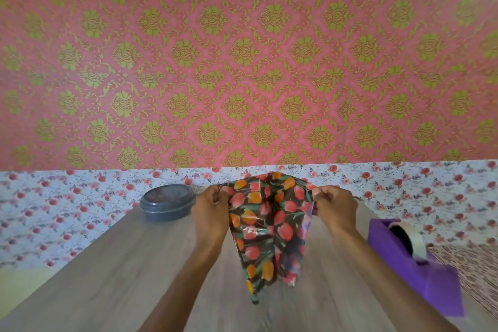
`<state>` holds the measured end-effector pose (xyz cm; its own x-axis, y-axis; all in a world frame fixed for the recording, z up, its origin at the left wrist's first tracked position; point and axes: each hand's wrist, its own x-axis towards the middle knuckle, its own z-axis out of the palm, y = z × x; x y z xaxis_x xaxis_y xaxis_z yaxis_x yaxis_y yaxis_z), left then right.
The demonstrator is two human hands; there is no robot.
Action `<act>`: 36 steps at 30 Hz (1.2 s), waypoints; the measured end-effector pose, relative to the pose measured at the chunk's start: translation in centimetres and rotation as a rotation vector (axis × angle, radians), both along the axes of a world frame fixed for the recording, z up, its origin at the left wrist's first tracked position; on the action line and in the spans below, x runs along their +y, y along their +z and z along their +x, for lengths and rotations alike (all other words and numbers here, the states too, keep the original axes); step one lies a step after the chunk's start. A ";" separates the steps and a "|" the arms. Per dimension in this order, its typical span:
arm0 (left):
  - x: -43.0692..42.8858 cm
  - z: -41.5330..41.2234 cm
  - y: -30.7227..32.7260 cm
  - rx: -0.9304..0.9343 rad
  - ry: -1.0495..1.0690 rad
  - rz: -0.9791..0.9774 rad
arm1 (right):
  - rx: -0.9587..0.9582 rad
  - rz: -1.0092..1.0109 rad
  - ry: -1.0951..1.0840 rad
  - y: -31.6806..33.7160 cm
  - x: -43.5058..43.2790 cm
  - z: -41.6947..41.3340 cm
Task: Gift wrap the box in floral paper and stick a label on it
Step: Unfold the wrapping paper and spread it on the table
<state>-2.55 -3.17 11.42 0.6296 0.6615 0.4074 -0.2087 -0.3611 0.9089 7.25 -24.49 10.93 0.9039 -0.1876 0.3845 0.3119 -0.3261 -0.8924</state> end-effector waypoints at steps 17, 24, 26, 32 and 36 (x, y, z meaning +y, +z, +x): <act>-3.9 -0.6 -5.3 0.004 -0.137 0.018 | 0.129 0.185 0.190 -3.4 6.8 -2.8; -0.7 0.5 -5.1 0.075 -0.043 0.078 | -0.032 -0.147 0.179 -2.3 6.2 -2.9; -0.3 0.7 -4.5 0.045 -0.026 0.142 | -0.066 -0.212 0.172 -1.7 6.3 -2.9; 3.8 0.2 -4.8 0.199 -0.126 0.209 | -0.070 -0.366 0.162 -1.0 2.8 -0.6; 4.4 0.2 -5.3 0.272 -0.215 0.205 | -0.001 -0.479 0.185 -1.6 2.2 -0.1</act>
<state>-2.30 1.20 6.10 0.8478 0.4251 0.3171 -0.0613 -0.5153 0.8548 7.19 -22.24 9.31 0.9050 0.1731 0.3885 0.4036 -0.6379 -0.6559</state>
